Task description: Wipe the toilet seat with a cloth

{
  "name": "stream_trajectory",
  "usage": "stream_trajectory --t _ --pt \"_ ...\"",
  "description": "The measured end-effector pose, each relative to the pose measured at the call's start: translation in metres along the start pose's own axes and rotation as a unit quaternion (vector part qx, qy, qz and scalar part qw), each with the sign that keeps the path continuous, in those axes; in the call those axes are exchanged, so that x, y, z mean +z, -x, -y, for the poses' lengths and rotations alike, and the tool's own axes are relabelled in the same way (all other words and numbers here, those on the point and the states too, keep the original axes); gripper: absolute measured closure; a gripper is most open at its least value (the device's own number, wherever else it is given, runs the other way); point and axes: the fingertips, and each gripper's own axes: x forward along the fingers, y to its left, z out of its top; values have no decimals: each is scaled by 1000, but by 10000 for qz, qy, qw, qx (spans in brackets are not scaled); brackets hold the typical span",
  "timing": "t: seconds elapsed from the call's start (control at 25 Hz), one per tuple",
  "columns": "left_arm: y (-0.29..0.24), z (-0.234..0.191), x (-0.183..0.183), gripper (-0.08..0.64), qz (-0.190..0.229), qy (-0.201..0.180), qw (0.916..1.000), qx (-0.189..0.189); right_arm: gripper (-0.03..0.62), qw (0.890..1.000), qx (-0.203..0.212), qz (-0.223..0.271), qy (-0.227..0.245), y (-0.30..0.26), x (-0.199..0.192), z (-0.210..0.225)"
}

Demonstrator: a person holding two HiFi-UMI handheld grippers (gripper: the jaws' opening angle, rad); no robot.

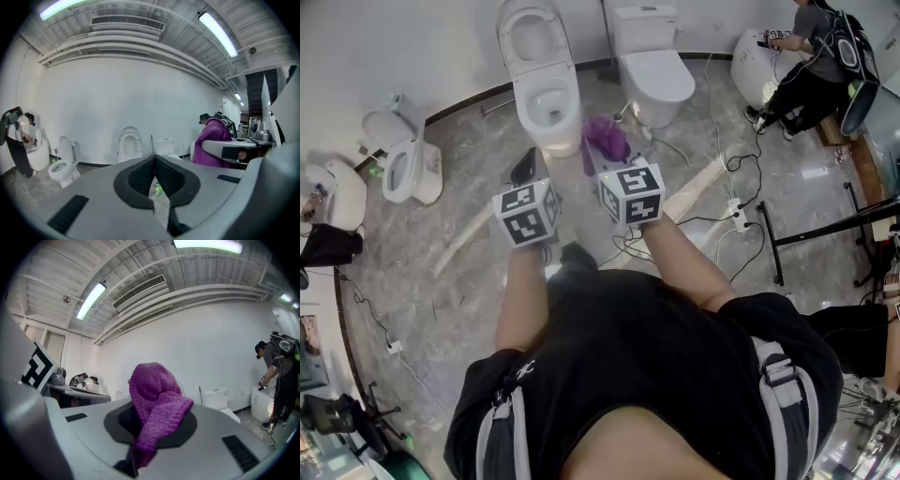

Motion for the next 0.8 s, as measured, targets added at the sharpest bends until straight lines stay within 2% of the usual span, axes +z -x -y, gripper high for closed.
stream_trajectory --t 0.4,0.6,0.8 --pt "-71 -48 6 551 -4 48 10000 -61 543 9995 -131 -190 193 -83 -15 14" --pt "-127 -85 27 551 -53 301 9993 -229 543 9987 -214 -284 368 -150 -8 18" --pt "-178 -122 48 551 -84 275 9990 -329 543 9983 -291 -292 423 -218 7 26"
